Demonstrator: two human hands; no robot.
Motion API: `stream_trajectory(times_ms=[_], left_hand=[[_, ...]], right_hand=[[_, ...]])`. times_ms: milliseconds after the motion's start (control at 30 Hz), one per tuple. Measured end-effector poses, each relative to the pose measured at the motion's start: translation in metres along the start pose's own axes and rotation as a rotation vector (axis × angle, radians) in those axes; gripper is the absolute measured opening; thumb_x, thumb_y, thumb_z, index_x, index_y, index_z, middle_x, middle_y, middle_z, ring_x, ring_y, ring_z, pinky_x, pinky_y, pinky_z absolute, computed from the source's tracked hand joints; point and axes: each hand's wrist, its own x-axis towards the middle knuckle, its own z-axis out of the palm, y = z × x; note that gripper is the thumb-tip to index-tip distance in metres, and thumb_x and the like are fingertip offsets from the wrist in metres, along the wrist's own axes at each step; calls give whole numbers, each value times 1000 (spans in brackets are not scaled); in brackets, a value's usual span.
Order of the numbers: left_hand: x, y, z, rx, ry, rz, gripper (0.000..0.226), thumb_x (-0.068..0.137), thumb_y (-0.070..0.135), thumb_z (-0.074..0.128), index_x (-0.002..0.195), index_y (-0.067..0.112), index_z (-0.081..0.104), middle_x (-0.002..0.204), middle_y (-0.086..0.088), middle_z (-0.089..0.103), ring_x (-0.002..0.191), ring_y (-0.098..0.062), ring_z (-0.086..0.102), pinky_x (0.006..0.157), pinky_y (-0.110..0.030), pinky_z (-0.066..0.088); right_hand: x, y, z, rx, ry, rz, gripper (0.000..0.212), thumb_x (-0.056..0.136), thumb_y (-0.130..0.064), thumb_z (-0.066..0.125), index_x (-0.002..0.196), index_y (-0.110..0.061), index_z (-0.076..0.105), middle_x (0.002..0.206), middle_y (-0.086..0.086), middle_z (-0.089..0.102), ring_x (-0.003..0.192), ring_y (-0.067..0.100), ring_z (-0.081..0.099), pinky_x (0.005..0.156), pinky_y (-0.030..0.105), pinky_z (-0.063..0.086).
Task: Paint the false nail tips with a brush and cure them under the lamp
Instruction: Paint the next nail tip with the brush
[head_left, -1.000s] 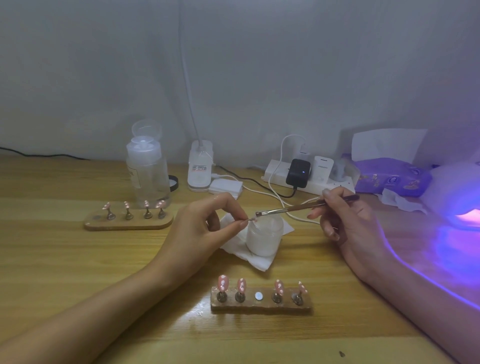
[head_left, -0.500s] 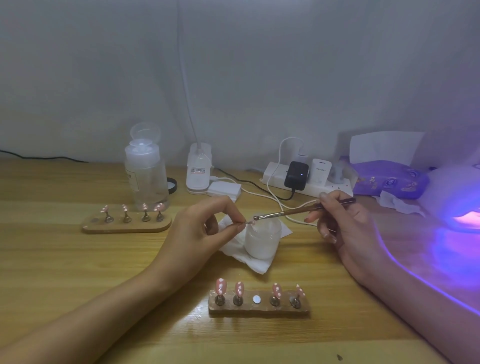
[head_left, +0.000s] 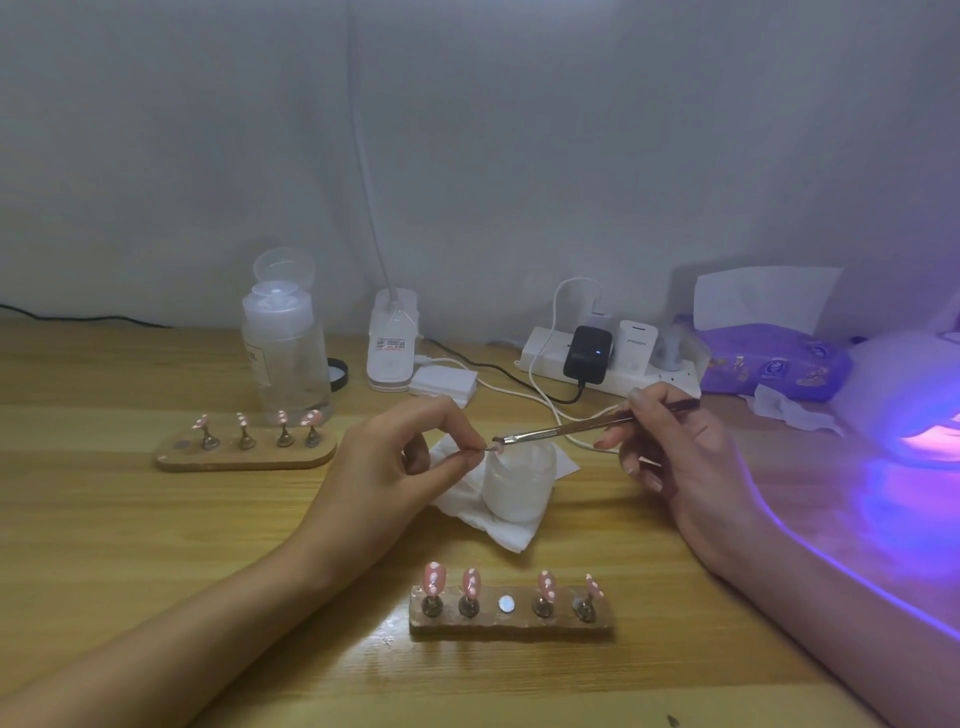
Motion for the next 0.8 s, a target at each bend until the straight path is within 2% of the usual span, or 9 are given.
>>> stream_trajectory(times_ms=[133, 233, 400, 500, 633, 800], left_hand=[[0, 0, 0, -7, 0, -1, 11, 84, 20, 75, 84, 29, 70, 73, 10, 60, 55, -9, 42, 55, -12, 36], [0, 0, -1, -8, 4, 1, 10, 84, 19, 75, 84, 28, 70, 73, 18, 60, 56, -10, 42, 55, -12, 37], [1, 2, 0, 22, 7, 5, 8, 83, 19, 76, 83, 26, 71, 75, 29, 61, 56, -6, 45, 55, -8, 36], [1, 3, 0, -2, 13, 12, 10, 83, 17, 77, 81, 24, 71, 73, 25, 61, 54, -7, 42, 55, -9, 35], [0, 3, -1, 0, 10, 2, 10, 82, 18, 77, 81, 25, 71, 79, 18, 64, 56, -11, 45, 56, -10, 36], [1, 1, -1, -1, 8, 6, 11, 82, 18, 76, 81, 28, 71, 77, 21, 64, 55, -9, 45, 56, -9, 36]], right_hand=[[1, 0, -2, 35, 22, -7, 20, 80, -38, 64, 77, -19, 61, 68, 9, 71, 45, 10, 51, 39, 15, 34], [0, -1, 0, 16, -27, -7, 17, 79, -41, 66, 70, -27, 66, 69, 10, 71, 47, 11, 52, 40, 15, 35], [0, -2, -1, 18, 14, -16, 17, 80, -41, 65, 68, -28, 66, 69, 10, 71, 48, 10, 53, 40, 15, 35], [-1, -2, 1, -4, -29, -24, 19, 78, -45, 67, 68, -29, 65, 70, 10, 71, 48, 11, 53, 41, 16, 36], [0, -3, 0, -2, 21, -10, 17, 79, -39, 66, 66, -28, 66, 67, 10, 70, 47, 10, 52, 41, 16, 35], [-2, -3, 2, -12, -19, -12, 16, 78, -41, 66, 67, -29, 67, 67, 9, 70, 48, 10, 52, 42, 16, 36]])
